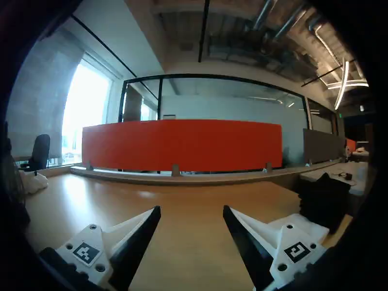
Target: Fold towel
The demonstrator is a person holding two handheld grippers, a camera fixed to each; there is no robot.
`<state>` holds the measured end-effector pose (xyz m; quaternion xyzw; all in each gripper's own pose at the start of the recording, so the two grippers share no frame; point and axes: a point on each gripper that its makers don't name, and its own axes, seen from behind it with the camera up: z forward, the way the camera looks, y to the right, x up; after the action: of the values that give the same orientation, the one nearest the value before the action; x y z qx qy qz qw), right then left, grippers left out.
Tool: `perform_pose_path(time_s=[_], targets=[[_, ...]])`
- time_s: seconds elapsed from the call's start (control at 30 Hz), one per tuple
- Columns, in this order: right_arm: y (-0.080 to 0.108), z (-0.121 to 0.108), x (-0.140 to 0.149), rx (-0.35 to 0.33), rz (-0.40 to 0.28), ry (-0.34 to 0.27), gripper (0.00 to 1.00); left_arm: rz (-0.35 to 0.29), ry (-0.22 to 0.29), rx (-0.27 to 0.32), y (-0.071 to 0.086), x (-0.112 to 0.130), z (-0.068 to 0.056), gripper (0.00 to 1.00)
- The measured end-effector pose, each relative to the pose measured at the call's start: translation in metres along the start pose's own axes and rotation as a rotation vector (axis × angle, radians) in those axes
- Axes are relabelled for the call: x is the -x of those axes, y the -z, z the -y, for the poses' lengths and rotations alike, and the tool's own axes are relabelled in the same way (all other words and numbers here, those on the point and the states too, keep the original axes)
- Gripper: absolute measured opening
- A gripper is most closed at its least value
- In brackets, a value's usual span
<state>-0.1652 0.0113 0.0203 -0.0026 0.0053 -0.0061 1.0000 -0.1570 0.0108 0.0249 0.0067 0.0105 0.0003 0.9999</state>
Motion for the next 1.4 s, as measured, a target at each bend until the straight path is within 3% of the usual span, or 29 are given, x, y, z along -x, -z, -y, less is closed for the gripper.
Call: perform_pose_path(time_s=[1.4], targets=[[0.0003, -0.0005, 0.0002, 0.000, 0.000, 0.000, 1.00, 0.002, 0.001, 0.000, 0.0000, -0.0047, 0.0023, 0.98]])
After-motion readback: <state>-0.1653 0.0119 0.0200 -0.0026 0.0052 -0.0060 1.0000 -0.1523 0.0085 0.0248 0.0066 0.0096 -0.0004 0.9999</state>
